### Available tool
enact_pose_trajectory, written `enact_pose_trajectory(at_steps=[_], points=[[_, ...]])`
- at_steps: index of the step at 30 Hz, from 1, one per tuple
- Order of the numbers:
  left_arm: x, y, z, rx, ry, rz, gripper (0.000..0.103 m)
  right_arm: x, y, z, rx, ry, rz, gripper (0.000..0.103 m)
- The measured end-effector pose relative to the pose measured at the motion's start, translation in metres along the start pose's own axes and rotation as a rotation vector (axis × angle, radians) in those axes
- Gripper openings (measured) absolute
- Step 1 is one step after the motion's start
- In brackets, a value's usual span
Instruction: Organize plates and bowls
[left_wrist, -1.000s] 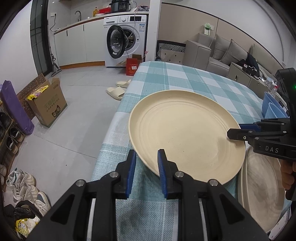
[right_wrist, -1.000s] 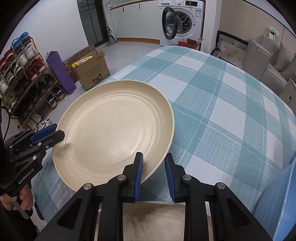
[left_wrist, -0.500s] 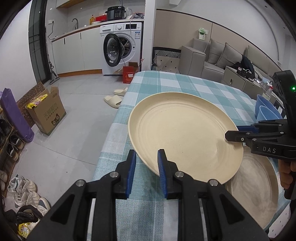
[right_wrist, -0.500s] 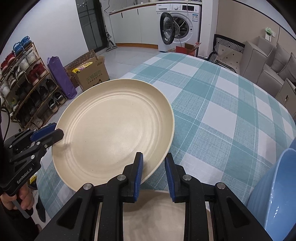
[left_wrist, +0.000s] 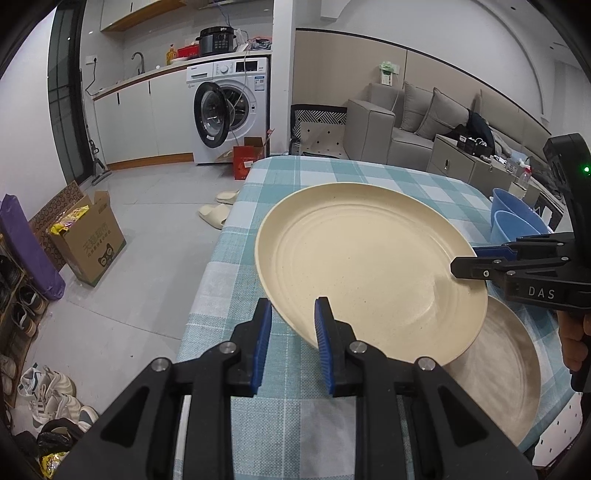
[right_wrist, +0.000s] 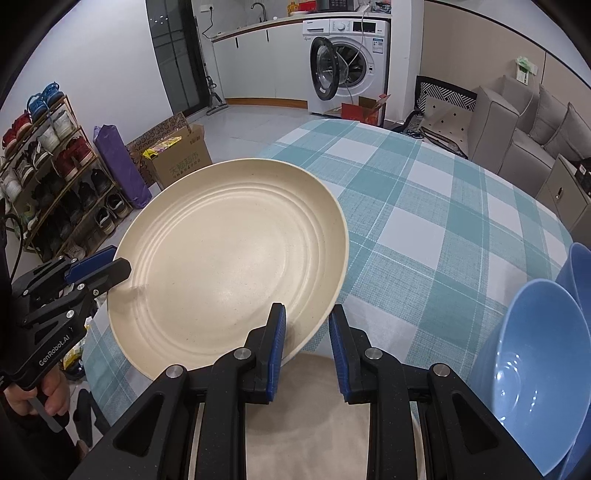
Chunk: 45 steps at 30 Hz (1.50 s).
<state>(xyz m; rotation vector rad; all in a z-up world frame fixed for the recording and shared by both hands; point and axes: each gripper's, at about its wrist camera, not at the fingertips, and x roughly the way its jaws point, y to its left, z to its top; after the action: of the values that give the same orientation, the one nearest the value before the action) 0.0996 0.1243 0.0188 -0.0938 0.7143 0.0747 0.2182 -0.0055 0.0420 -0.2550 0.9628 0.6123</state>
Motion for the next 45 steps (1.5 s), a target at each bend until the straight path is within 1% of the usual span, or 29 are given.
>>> enact_pose_trajectory(at_steps=[11, 26, 45], points=[[-0.009, -0.025, 0.000, 0.053, -0.012, -0.027, 0.022, -0.029, -0.015, -0.021, 0.032, -0.034, -0.013, 0.024], [-0.015, -0.060, -0.004, 0.127, -0.019, -0.060, 0.022, -0.056, -0.038, -0.054, 0.086, -0.064, -0.034, 0.024], [-0.025, -0.086, -0.016, 0.170, -0.010, -0.096, 0.022, -0.086, -0.051, -0.090, 0.125, -0.092, -0.050, 0.024]])
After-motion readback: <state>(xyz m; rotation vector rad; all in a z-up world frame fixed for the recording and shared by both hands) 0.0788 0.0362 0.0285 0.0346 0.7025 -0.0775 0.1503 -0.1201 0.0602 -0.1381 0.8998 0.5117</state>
